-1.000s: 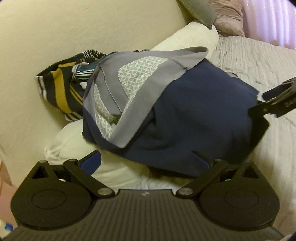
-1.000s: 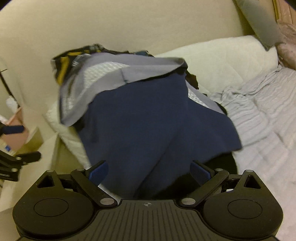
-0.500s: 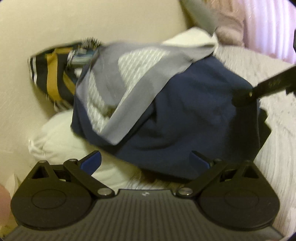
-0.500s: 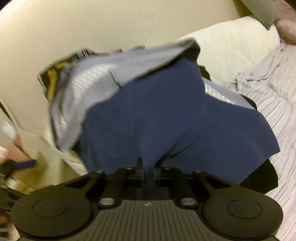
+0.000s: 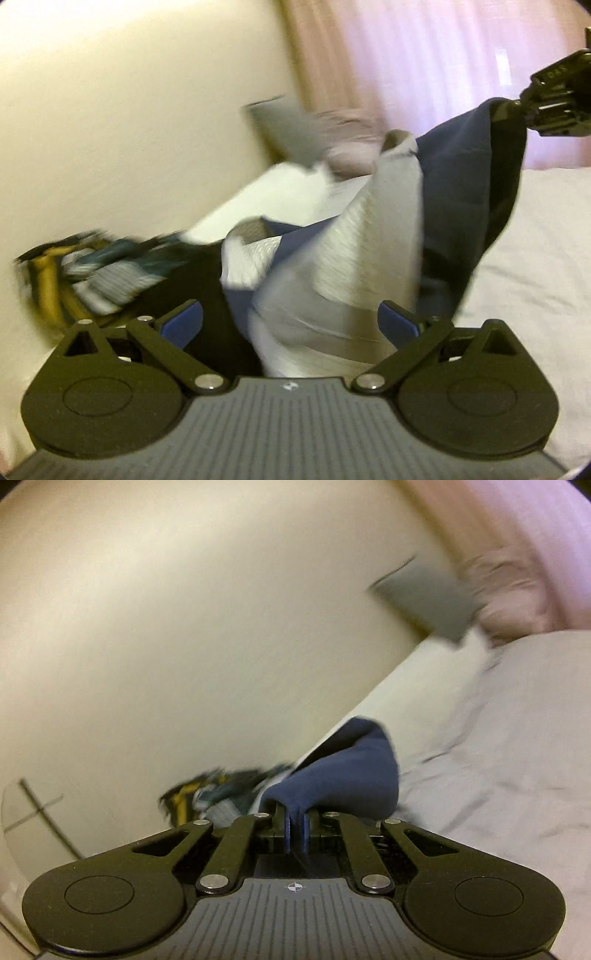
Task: Fold clothes
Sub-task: 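Grasp the navy top on the pile with both grippers, then lift the navy top off the pile and drop it onto the open bed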
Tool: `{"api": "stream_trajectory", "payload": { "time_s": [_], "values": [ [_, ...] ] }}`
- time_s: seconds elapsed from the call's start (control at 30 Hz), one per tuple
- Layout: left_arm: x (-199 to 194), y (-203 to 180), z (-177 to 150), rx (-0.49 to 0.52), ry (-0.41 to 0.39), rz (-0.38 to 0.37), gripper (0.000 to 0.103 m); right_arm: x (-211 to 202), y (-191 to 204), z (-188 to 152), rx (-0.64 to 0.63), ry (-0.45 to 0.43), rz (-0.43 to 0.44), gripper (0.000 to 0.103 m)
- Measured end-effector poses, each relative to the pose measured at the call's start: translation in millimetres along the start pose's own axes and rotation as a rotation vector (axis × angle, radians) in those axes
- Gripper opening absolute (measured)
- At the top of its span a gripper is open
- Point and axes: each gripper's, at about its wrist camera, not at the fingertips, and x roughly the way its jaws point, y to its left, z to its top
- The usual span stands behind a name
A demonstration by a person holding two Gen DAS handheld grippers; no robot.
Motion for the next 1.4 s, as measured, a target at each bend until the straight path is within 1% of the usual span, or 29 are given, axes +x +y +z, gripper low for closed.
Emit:
{"api": "stream_trajectory", "payload": {
  "time_s": [0.07,0.13,0.23,0.3,0.33,0.37,0.4,0.43,0.47,0.5,0.57,0.6,0.63,0.67,0.7,0.73,0.77,0.8,0.87,0.97,1.03,1.1,1.13,1.17,1.23,1.3,1.33,1.37,1.4],
  "values": [
    [-9,-47,3,0.011,-0.002,-0.066,0.100,-61,-20,1,-0.010,-0.039,-0.059,0.005],
    [-16,-98,6,0.017,0.020,-0.091,0.100,-127,-43,-2,-0.029,-0.059,-0.134,0.005],
    [-25,-181,7,0.030,0.053,-0.157,0.100,-234,-92,-9,-0.048,-0.054,-0.275,0.005],
    [-30,-234,7,0.020,0.087,-0.220,0.100,-307,-128,-20,-0.039,-0.032,-0.395,0.005],
    [-32,-260,6,0.016,0.105,-0.264,0.100,-343,-146,-29,-0.026,-0.018,-0.459,0.006],
    [-33,-284,6,0.022,0.123,-0.304,0.100,-382,-167,-41,-0.017,0.005,-0.548,0.006],
    [-34,-307,7,0.043,0.140,-0.343,0.100,-416,-186,-55,0.019,0.026,-0.644,0.006],
    [-34,-329,9,0.049,0.155,-0.361,0.100,-449,-205,-70,0.066,0.045,-0.737,0.006],
    [-34,-347,11,0.029,0.172,-0.356,0.100,-482,-224,-85,0.114,0.065,-0.831,0.007],
    [-33,-363,13,0.034,0.181,-0.371,0.100,-507,-236,-100,0.167,0.078,-0.905,0.008],
    [-28,-389,17,0.100,0.184,-0.441,0.100,-554,-256,-130,0.281,0.098,-1.040,0.010],
    [-25,-402,19,0.139,0.184,-0.469,0.100,-568,-261,-142,0.323,0.098,-1.069,0.020],
    [-23,-416,20,0.175,0.185,-0.492,0.100,-579,-263,-152,0.360,0.094,-1.083,0.022],
    [-20,-430,20,0.204,0.190,-0.512,0.100,-586,-262,-162,0.375,0.085,-1.095,0.030],
    [-15,-441,20,0.231,0.197,-0.531,0.100,-588,-258,-170,0.381,0.075,-1.097,0.046],
    [-8,-451,20,0.250,0.210,-0.559,0.100,-590,-254,-176,0.387,0.064,-1.095,0.057],
    [-1,-457,20,0.258,0.227,-0.598,0.100,-591,-250,-182,0.392,0.054,-1.092,0.073],
    [8,-462,19,0.265,0.243,-0.633,0.099,-588,-246,-187,0.399,0.046,-1.090,0.074],
    [27,-471,14,0.285,0.266,-0.675,0.099,-577,-237,-194,0.415,0.031,-1.086,0.074],
    [38,-492,5,0.336,0.294,-0.715,0.099,-565,-235,-199,0.412,0.048,-1.082,0.074],
    [45,-505,-4,0.366,0.317,-0.741,0.099,-560,-238,-192,0.409,0.062,-1.085,0.074],
    [52,-515,-16,0.393,0.365,-0.758,0.099,-556,-230,-205,0.400,0.073,-1.077,0.074],
    [56,-521,-21,0.410,0.389,-0.759,0.098,-554,-234,-205,0.393,0.083,-1.072,0.074],
    [60,-528,-25,0.425,0.407,-0.758,0.098,-553,-238,-206,0.386,0.095,-1.067,0.074],
    [70,-541,-32,0.416,0.428,-0.737,0.097,-550,-254,-201,0.370,0.128,-1.055,0.074],
    [79,-554,-40,0.419,0.446,-0.722,0.095,-545,-277,-196,0.362,0.166,-1.036,0.075],
    [84,-561,-44,0.420,0.454,-0.716,0.091,-542,-290,-191,0.360,0.187,-1.015,0.075],
    [89,-569,-48,0.419,0.466,-0.713,0.089,-539,-304,-187,0.357,0.209,-0.992,0.079],
    [93,-576,-53,0.420,0.480,-0.708,0.081,-535,-317,-183,0.352,0.227,-0.970,0.086]
  ]
}}
